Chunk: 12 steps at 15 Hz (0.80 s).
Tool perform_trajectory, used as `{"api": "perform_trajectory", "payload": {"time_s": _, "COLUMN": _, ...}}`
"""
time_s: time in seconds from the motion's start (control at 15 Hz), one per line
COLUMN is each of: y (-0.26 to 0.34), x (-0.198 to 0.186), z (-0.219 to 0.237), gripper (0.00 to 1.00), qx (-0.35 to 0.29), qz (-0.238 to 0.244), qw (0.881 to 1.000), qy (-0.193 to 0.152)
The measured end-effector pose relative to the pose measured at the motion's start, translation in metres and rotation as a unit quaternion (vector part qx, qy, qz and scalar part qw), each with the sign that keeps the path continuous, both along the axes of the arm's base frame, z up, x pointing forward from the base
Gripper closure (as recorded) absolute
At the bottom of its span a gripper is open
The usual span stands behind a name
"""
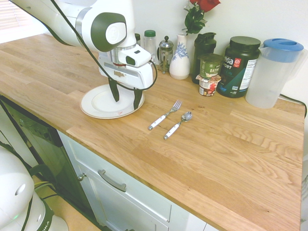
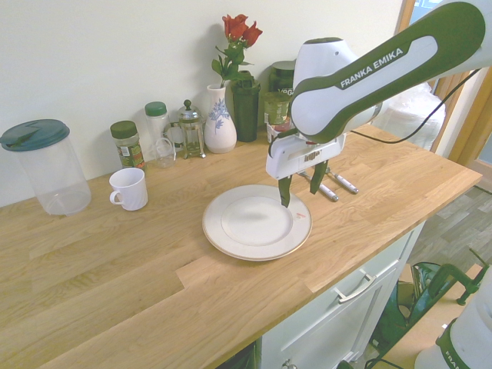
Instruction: Put the spoon into the plate
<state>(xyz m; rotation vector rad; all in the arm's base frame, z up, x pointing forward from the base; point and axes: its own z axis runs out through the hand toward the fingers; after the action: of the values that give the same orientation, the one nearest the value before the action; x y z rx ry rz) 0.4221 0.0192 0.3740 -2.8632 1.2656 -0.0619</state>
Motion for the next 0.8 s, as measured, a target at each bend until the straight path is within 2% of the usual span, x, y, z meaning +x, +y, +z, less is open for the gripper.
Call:
{"api": "perform_trajectory", "payload": {"time_s": 0.13, "y": -0.003, "x": 0.001, "z": 0.001, "gripper": 0.00, "qx": 0.000, "qz": -0.004, "qw": 1.000, "qy": -0.001}}
{"api": "perform_trajectory", "payload": {"time_s": 0.4, "y": -0.096, "x": 0.015, "z": 0.033, "gripper": 0.00, "qx": -0.012, "qz": -0.022, "qw": 1.000, "qy": -0.004}}
{"api": "perform_trajectory", "payload": {"time_s": 0.53, "y": -0.132, "x": 0.017, "z": 0.024, "gripper": 0.00, "qx": -0.018, "qz": -0.021, "qw": 1.000, "qy": 0.005}}
{"api": "perform_trajectory", "payload": {"time_s": 0.8, "y": -0.165, "x": 0.015, "z": -0.002, "gripper": 0.00, "qx": -0.019, "qz": -0.031, "qw": 0.999, "qy": 0.020}}
